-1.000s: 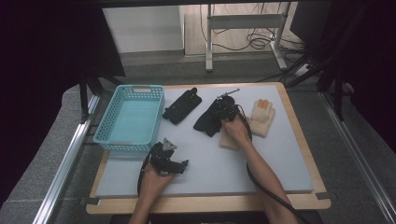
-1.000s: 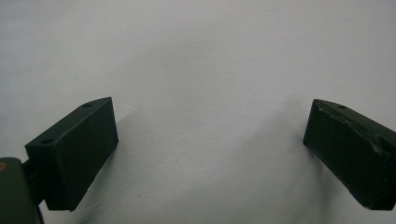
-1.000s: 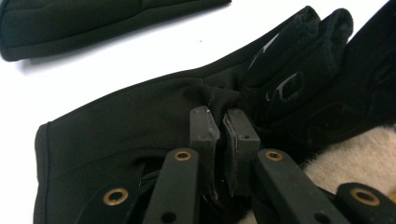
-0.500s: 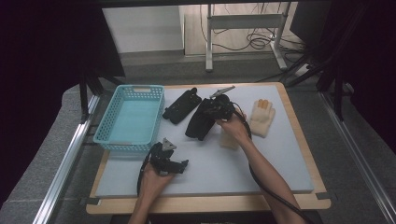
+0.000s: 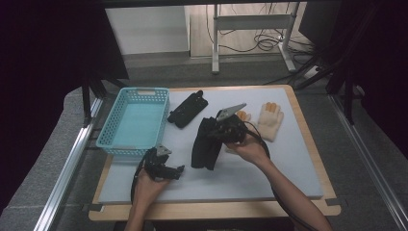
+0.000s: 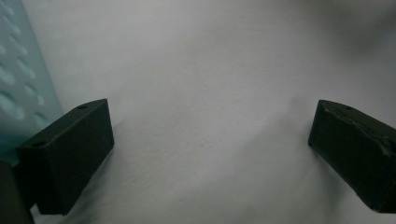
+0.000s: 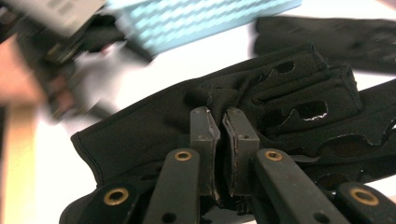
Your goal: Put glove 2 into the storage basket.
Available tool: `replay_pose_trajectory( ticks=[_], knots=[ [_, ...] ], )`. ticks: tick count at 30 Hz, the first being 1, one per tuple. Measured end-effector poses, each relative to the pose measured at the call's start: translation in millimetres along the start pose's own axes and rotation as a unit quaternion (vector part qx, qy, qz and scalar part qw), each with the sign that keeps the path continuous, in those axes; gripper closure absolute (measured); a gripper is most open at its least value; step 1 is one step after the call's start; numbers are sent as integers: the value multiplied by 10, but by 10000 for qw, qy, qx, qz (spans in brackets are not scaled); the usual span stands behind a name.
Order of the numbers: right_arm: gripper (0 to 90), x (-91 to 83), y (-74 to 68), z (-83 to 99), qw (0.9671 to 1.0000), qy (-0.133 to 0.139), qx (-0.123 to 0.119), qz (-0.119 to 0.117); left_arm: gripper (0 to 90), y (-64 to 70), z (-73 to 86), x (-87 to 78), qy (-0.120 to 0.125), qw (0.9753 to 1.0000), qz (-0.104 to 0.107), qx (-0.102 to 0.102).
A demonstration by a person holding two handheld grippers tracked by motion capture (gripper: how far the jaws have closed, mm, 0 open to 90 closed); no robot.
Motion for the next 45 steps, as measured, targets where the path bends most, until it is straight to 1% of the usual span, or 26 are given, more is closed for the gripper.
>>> replay_pose_trajectory(
  ticks=[3,4,5,6,8,9,10,11,12,13,16,19,20,21,26,27,28,30,32,33,34,35,38,39,40,45],
  knots=[
    [821,17,-192,185,9995,-207,-152,-165,18,-2,8,-9,5,10000,2,10],
    [821,33,-237,249,9992,-265,-197,-214,18,-3,8,-8,4,10000,5,14],
    [821,33,-237,249,9992,-265,-197,-214,18,-3,8,-8,4,10000,5,14],
    [819,78,-299,375,9986,-374,-233,-289,18,-3,9,-7,-3,10000,22,-3],
    [805,146,-324,489,9981,-451,-241,-351,18,-2,10,-6,-2,10000,30,-10],
    [776,176,-321,534,9980,-482,-267,-299,18,-2,10,-5,0,10000,30,-12],
    [719,199,-300,554,9983,-431,-318,-210,18,-2,10,-5,0,10000,30,-12],
    [683,203,-275,552,9989,-334,-309,-147,18,-3,11,-5,5,10000,34,-13],
    [683,203,-275,552,9989,-334,-309,-147,19,-3,11,-5,5,10000,34,-13],
    [627,174,-206,511,9998,-110,-148,-72,19,-7,13,-7,-6,10000,43,22],
    [592,106,-72,461,9999,68,0,121,18,-7,14,-7,-6,10000,41,25],
    [573,64,28,456,9995,112,115,286,19,-7,15,-7,-3,10000,39,26],
    [573,64,28,456,9995,112,115,286,19,-7,15,-7,-3,10000,39,26],
    [565,59,82,457,9992,118,136,371,19,-7,15,-7,-2,10000,38,26],
    [556,124,220,400,9982,147,250,526,19,-6,16,-7,-5,10000,39,18],
    [556,124,220,400,9982,147,250,526,19,-6,16,-7,-5,10000,39,18],
    [566,178,283,348,9979,168,341,534,19,-6,16,-6,-3,10000,38,17],
    [589,247,349,278,9973,202,442,541,19,-6,16,-6,-3,10000,39,15],
    [625,331,413,197,9971,231,474,557,19,-7,17,-7,-9,10000,36,19],
    [625,331,413,197,9971,231,474,557,19,-7,17,-7,-9,10000,36,19],
    [654,428,468,111,9968,232,479,597,20,-8,18,-6,-11,10000,38,21],
    [662,480,485,67,9966,223,528,599,19,-5,16,-5,-2,10000,48,13],
    [667,657,535,-77,9965,225,550,585,20,-8,18,-5,-10,10000,44,18],
    [667,657,535,-77,9965,225,550,585,20,-8,18,-5,-10,10000,44,18],
    [666,782,548,-162,9965,189,601,543,20,-7,17,-4,-4,10000,50,15],
    [660,1104,570,-339,9965,148,644,505,20,-5,17,-4,0,10000,52,7]
  ],
)
Point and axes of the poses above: each handheld gripper's, and its own axes: x roughly forward along the jaws, z roughly out of its underside, y roughly to its right, the point moved 10 cm from there along x, roughly forward along the jaws, and after that the axes turned 4 degrees about y, right-handed, at the moved point
